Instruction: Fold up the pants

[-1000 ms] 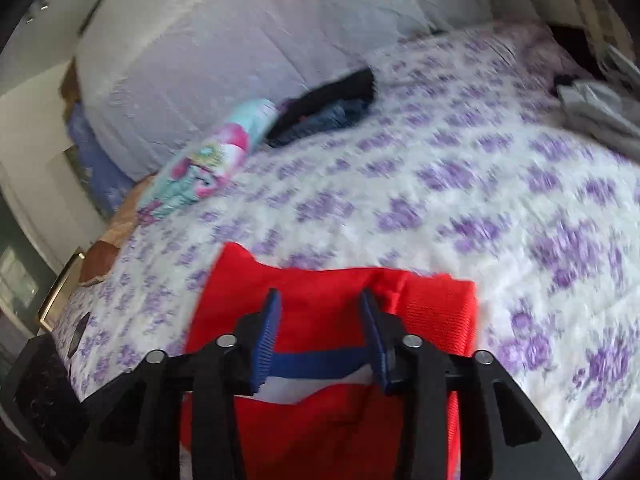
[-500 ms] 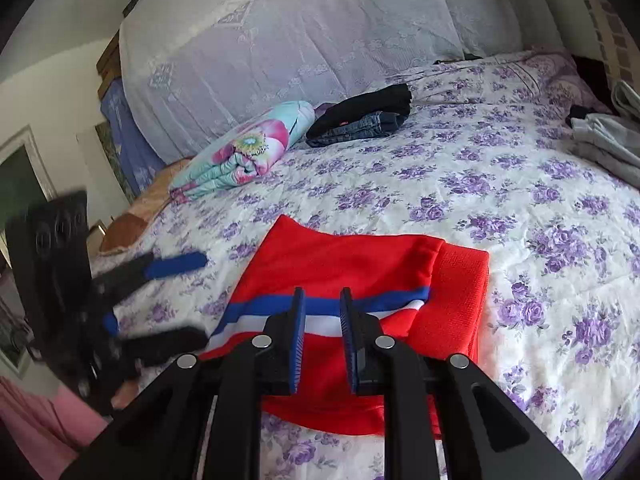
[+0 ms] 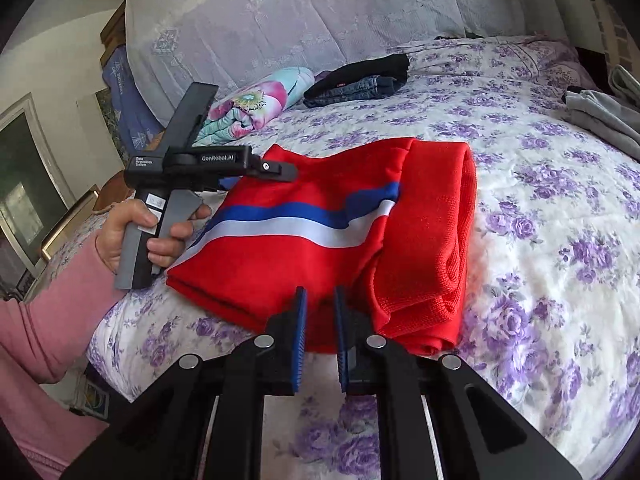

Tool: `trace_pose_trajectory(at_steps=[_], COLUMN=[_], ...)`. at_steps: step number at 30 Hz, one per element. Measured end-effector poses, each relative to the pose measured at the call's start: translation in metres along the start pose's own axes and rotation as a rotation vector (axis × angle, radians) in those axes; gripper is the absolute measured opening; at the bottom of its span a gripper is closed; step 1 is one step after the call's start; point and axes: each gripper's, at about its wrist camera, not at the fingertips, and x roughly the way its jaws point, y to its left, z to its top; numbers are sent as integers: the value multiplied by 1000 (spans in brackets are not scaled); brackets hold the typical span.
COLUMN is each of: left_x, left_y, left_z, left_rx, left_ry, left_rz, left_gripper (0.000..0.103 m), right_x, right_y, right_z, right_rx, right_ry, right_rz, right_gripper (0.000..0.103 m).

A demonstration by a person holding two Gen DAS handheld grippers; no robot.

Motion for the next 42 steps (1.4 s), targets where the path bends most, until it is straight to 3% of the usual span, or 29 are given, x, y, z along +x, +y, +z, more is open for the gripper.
trace_pose_trajectory(at_steps=[2, 3, 5, 7, 11, 14, 16, 17, 20, 23, 25, 28, 29, 31, 33, 34, 36, 39, 42], left_x=[-28, -44, -72, -93, -99, -81, -60, -47, -48, -52, -53, -55, -55, -55, -54, -54, -52, -51, -50], left_y=[0, -1, -13, -30, -74, -88, -86, -80, -77, -76, -77, -76, -74, -73, -71, -70, -67, -62, -62], left_z=[1, -1, -7, -19, -49, -72, -86, -92, -108, -115, -116, -118, -118, -119, -119, -119, -118, -116, -116], left_rx=[0, -8, 1, 40, 140, 165, 164, 144, 157, 161, 160, 157, 156, 156, 152, 149, 133, 113, 122], left_ry=[-71, -102, -148, -179, -177, -130, -62, -31, -62, -92, -109, -128, -136, -138, -140, -139, -132, -126, -124], left_rz=[29, 12, -35, -81, -176, -235, -210, -189, -144, -122, -115, -122, -127, -131, -120, -108, -109, -123, -111], left_gripper=[96, 96, 96, 96, 97, 97, 97, 97, 97, 97, 98, 98, 98, 98, 98, 98, 98, 98, 98], right_x=[-7, -13, -26, -35, -31, -15, 7, 18, 16, 6, 23, 85, 109, 155, 195, 206, 208, 166, 115], right_y=[-1, 1, 6, 10, 9, 0, -18, -30, -46, -12, 13, 37, 42, 43, 28, 17, 1, 4, 10], right_z=[5, 10, 21, 34, 59, 66, 63, 59, 63, 94, 116, 142, 147, 153, 159, 158, 158, 163, 157], right_rx=[19, 22, 2, -18, -32, -26, 0, 24, 143, 48, -7, 34, 44, 58, 96, 149, 266, 185, 148], right_ry=[1, -16, -78, -141, -187, -164, -92, -55, -45, -105, -52, 174, 244, 351, 407, 425, 422, 290, 200], right_rz=[22, 29, 33, 33, 24, 4, -70, -114, -61, 0, 135, 385, 414, 368, 287, 284, 328, 198, 270], right_gripper=[17, 18, 33, 34, 34, 34, 35, 30, 30, 36, 36, 35, 35, 32, 15, 0, 0, 22, 34])
